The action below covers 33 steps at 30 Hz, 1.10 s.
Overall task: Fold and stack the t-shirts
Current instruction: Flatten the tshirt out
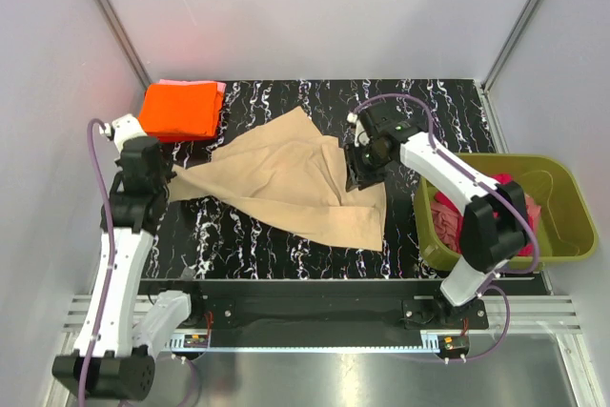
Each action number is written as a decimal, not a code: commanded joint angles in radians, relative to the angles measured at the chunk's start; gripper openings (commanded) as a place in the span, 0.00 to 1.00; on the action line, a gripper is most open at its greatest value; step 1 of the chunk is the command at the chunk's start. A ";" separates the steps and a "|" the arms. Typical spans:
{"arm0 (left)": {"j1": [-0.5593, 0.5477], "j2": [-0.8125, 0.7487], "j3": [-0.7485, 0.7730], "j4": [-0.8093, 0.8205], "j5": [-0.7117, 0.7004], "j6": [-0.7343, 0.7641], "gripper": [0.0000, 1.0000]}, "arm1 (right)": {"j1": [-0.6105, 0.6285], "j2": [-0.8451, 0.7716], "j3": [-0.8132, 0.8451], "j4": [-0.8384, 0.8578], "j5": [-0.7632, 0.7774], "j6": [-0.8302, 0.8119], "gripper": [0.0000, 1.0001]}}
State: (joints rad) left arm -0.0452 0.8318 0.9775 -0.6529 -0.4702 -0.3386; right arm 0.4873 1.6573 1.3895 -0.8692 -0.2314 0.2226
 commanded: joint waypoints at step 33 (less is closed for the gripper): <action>0.238 0.302 0.170 0.254 0.229 -0.065 0.00 | 0.011 0.305 -0.018 0.021 -0.319 -0.341 0.52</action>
State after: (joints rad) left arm 0.1890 1.1290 1.1362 -0.4683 -0.2600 -0.4015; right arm 0.4919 1.9617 1.3899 -0.8562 -0.5190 -0.0959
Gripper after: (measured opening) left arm 0.009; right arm 0.519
